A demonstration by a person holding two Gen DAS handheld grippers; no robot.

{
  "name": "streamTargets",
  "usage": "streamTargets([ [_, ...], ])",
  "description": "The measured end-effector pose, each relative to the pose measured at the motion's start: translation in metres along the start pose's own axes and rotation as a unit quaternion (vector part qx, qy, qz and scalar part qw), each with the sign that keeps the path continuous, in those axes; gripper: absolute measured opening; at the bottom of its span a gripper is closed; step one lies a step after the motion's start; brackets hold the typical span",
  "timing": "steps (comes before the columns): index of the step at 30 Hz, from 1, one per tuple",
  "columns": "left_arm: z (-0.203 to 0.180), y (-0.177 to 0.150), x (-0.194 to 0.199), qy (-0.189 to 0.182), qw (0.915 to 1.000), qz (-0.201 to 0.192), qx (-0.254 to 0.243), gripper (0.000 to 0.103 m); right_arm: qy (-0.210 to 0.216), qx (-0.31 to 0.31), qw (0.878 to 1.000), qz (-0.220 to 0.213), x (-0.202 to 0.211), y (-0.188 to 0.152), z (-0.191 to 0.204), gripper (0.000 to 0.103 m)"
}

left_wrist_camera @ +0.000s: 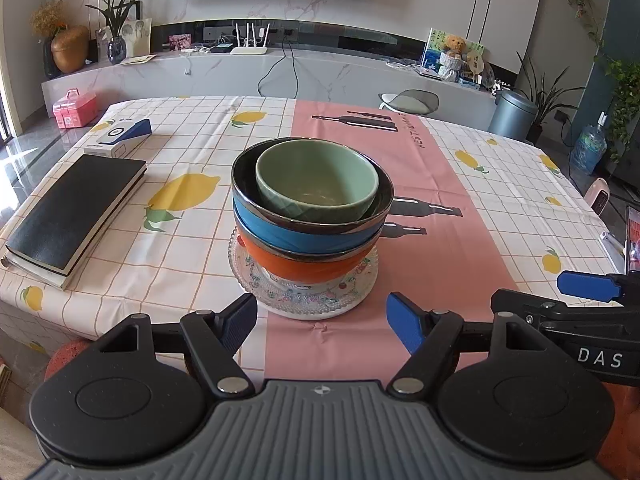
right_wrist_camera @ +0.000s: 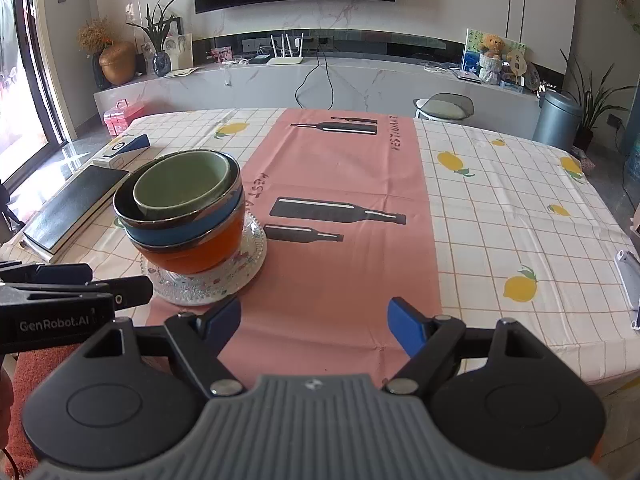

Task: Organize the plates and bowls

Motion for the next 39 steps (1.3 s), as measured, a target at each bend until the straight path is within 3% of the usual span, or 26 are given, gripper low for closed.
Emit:
streamTargets([
  [39,-0.0018,0.0002,0.0032,0.003,1.0,0.003,-0.004,0.087,-0.005,0.006,1.0,-0.008,0.0045,0.0027,0.0008,0.079],
])
Point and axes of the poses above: each gripper's, at about its wrist camera, not at the fingertips, and x roughly against the way its jaws point, z to its left, y to its top, the point moved 7 cm from there along -x, roughly the way its jaws point, and after that the axes turned 3 degrees about x, right-handed, at the moved point
